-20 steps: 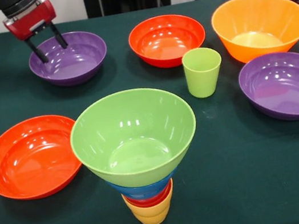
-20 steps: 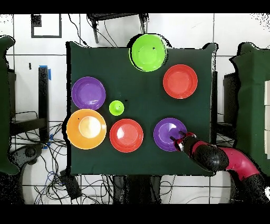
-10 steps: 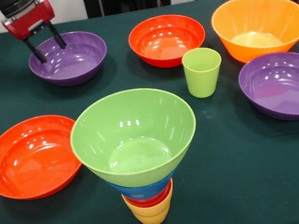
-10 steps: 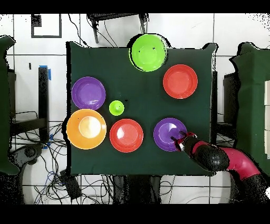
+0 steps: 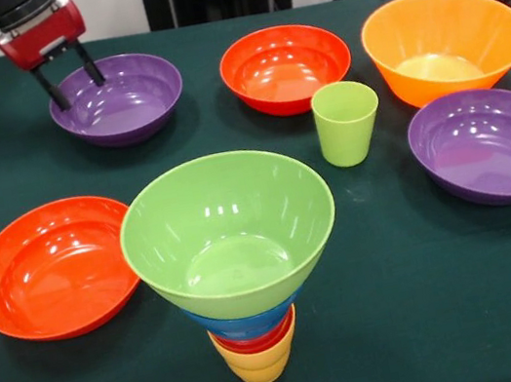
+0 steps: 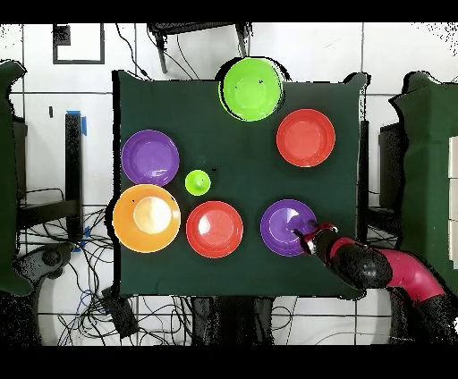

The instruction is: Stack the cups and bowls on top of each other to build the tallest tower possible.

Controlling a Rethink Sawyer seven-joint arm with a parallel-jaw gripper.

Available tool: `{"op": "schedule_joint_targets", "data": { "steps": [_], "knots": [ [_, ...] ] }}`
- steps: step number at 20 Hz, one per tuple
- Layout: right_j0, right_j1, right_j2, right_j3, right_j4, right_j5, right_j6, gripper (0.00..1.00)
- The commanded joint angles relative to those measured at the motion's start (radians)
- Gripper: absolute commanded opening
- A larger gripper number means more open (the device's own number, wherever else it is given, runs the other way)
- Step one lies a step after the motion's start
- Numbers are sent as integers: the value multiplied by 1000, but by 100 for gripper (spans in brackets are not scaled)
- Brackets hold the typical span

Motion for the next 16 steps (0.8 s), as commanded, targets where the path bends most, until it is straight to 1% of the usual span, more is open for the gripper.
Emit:
{"op": "schedule_joint_targets", "data": {
  "steps": [1,13,16],
  "knots": [
    [43,-26,-48,-94,-28,89,-143,100],
    [21,-1,-32,-137,-9,119,-204,100],
    [19,-7,-33,-134,-11,116,-200,100]
  ]
}}
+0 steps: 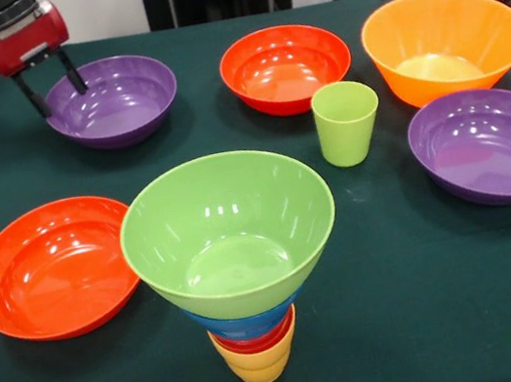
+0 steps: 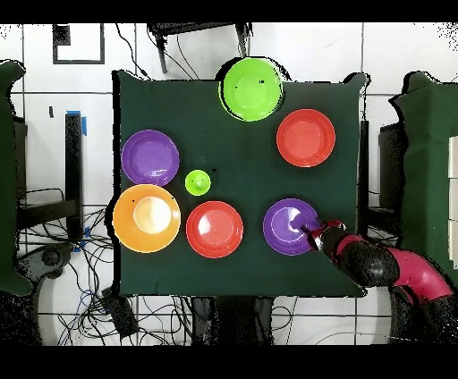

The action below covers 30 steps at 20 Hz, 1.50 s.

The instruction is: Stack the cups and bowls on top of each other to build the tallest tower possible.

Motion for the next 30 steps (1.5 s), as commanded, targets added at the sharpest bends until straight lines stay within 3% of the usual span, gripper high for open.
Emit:
{"op": "schedule_joint_targets", "data": {
  "steps": [1,15,30],
  "knots": [
    [24,-2,-34,-98,-13,114,-199,100],
    [-15,-15,28,-39,-17,70,-220,100],
    [-1,-2,12,-56,-33,89,-229,100]
  ]
}}
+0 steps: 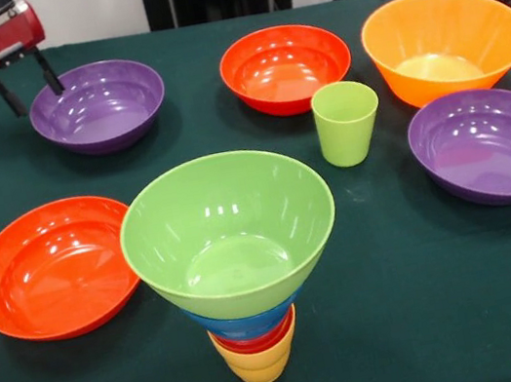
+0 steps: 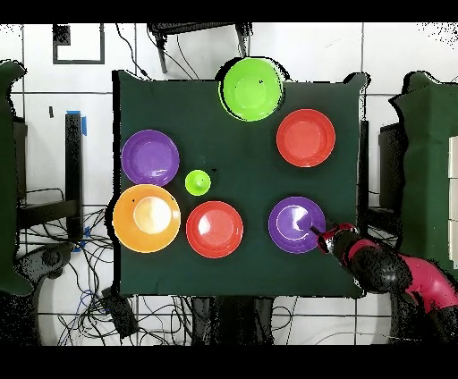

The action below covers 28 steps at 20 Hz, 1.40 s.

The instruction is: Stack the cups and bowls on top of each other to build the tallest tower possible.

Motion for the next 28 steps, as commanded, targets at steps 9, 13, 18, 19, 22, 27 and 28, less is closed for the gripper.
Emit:
{"op": "schedule_joint_targets", "data": {
  "steps": [9,13,18,19,22,27,28],
  "knots": [
    [61,6,-3,-63,-31,99,-234,100],
    [68,24,-4,-92,-31,107,-250,100],
    [68,46,0,-119,-31,111,-275,100],
    [68,50,1,-124,-29,114,-279,100],
    [67,61,1,-134,-28,117,-288,100],
    [65,75,2,-144,-26,120,-296,100],
    [65,77,2,-146,-25,122,-297,100]
  ]
}}
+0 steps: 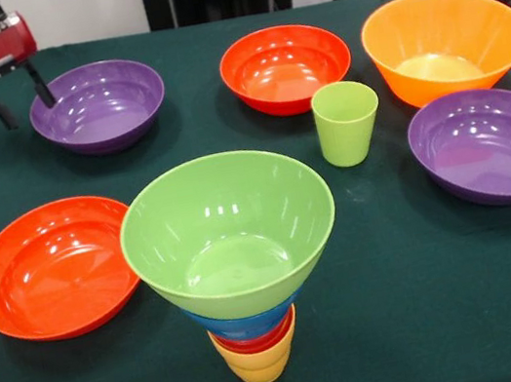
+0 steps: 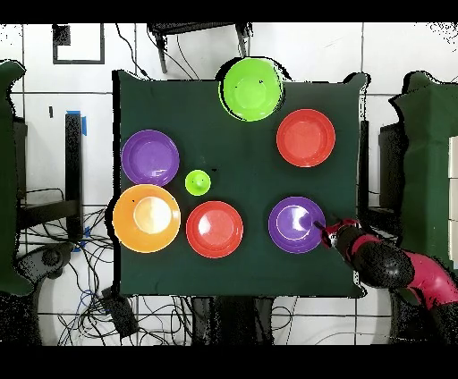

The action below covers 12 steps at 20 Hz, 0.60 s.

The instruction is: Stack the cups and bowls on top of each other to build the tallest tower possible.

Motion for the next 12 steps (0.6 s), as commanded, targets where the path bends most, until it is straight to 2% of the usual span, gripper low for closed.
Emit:
{"op": "schedule_joint_targets", "data": {
  "steps": [1,12],
  "knots": [
    [63,47,2,-99,-25,122,-298,100],
    [56,68,-20,-85,-28,130,-288,100]
  ]
}}
